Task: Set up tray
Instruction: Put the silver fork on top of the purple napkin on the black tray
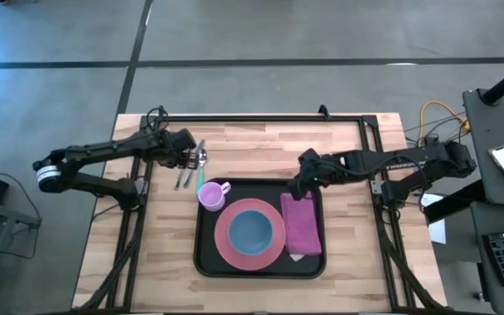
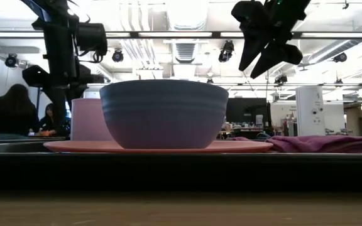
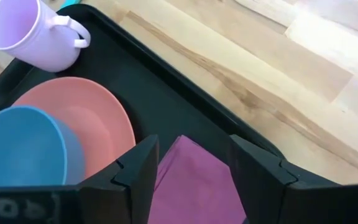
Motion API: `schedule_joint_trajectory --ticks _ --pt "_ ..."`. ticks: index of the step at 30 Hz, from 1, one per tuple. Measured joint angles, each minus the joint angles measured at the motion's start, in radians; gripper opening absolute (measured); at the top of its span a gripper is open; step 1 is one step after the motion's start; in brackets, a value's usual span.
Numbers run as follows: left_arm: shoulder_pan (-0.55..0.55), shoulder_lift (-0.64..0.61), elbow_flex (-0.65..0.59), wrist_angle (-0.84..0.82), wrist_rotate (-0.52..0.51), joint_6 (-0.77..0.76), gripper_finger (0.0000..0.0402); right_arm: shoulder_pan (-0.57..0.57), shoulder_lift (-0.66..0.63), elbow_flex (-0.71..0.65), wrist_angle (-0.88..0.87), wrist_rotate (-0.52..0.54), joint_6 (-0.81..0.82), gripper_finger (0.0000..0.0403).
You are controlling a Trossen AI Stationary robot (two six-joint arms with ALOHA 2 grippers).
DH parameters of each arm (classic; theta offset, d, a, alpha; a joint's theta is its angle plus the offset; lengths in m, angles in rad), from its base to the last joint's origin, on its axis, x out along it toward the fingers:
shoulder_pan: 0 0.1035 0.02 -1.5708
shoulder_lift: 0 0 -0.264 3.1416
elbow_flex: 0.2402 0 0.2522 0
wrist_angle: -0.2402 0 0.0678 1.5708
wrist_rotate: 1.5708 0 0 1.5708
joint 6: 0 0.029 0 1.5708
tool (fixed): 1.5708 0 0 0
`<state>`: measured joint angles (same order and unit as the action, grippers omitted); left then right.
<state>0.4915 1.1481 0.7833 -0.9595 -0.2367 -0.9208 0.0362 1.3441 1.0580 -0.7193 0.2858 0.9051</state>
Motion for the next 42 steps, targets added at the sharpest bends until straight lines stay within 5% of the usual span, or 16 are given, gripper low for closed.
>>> schedule_joint_trajectory --ticks 28,42 --pt "0.001 -0.010 0.019 -0.001 0.000 0.034 0.0102 -0.034 0.000 0.000 0.000 -0.023 0.012 0.0169" --pt "0.126 -0.010 -0.091 0.149 -0.033 0.075 0.0102 -0.043 0.000 -0.004 0.000 -0.022 0.004 0.0167"
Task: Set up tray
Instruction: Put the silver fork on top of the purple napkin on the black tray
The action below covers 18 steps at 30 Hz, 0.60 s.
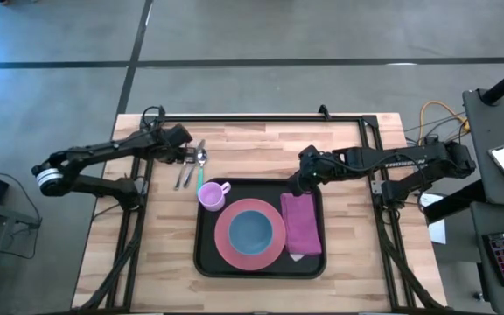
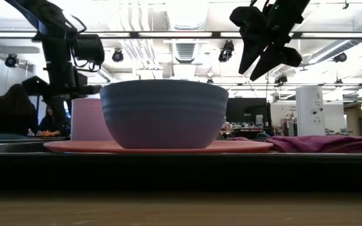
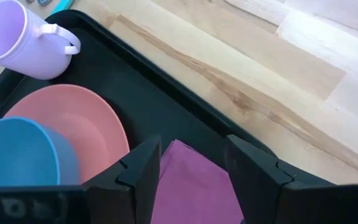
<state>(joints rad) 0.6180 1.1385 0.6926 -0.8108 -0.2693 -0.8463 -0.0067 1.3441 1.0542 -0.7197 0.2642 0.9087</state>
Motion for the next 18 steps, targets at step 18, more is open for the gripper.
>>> schedule_joint_trajectory --ticks 18 --pt "-0.002 0.008 -0.181 0.314 -0.008 -0.001 0.0102 -0.014 0.000 -0.010 -0.001 0.000 0.015 0.0163"
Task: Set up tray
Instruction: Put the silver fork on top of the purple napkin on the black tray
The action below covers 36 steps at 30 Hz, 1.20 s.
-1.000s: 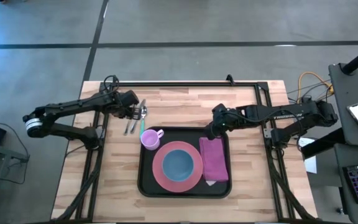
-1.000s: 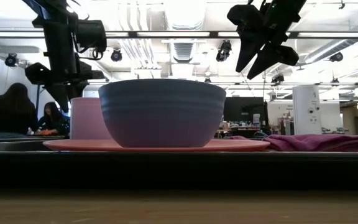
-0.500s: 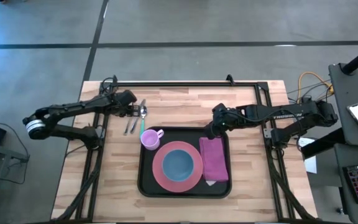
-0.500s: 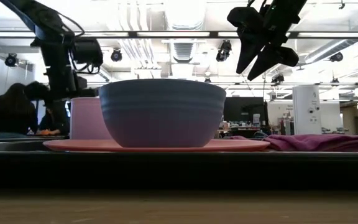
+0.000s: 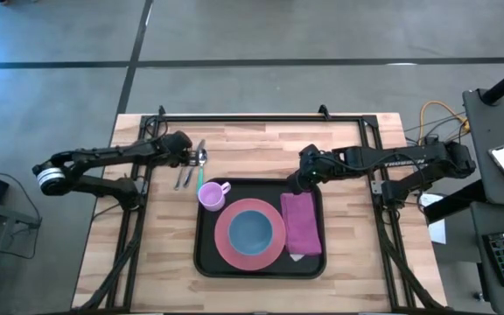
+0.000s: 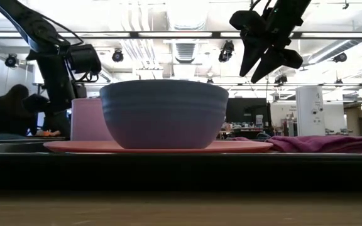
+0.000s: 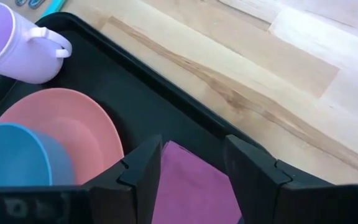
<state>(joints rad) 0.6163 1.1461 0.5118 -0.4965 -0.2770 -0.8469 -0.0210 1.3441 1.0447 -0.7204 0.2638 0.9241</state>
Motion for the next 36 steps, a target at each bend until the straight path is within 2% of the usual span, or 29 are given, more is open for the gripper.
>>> schedule_joint_trajectory --ticks 21,36 --pt "-0.023 0.000 -0.114 0.113 0.022 -0.002 0.0102 0.001 0.000 -0.019 -0.004 -0.004 0.019 0.0160" --pt "-0.023 0.007 -0.150 0.172 0.010 0.000 0.0102 0.001 0.000 -0.019 -0.005 -0.003 0.019 0.0155"
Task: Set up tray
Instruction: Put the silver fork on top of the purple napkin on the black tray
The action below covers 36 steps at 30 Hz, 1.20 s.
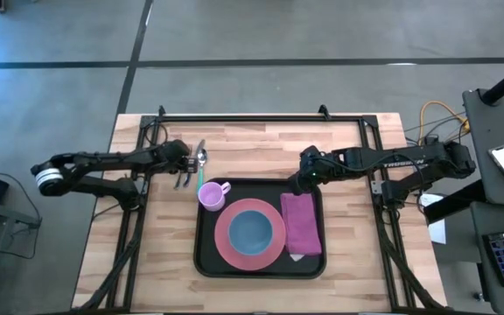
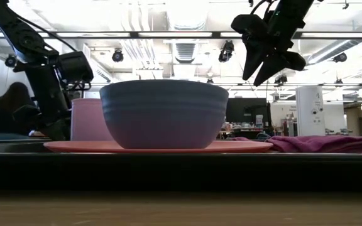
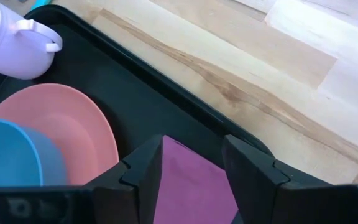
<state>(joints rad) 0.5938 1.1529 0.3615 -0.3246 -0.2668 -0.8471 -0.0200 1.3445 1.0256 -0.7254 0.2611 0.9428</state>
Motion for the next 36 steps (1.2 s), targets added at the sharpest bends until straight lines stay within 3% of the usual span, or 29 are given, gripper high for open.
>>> schedule_joint_trajectory --ticks 9,19,26,36 --pt "0.000 0.024 -0.004 0.009 -0.010 0.000 0.0097 0.000 0.000 0.000 -0.001 0.000 -0.003 0.0155" --pt "0.000 0.025 -0.002 0.020 -0.046 0.017 0.0010 0.000 0.000 0.000 -0.003 0.000 -0.008 0.0155" --pt "0.000 0.020 0.009 0.009 -0.047 -0.010 0.0008 0.000 0.000 0.000 -0.003 -0.006 -0.008 0.0149" --pt "0.000 -0.012 0.145 -0.058 -0.047 0.001 0.0003 0.000 0.000 0.000 -0.003 -0.007 -0.027 0.0144"
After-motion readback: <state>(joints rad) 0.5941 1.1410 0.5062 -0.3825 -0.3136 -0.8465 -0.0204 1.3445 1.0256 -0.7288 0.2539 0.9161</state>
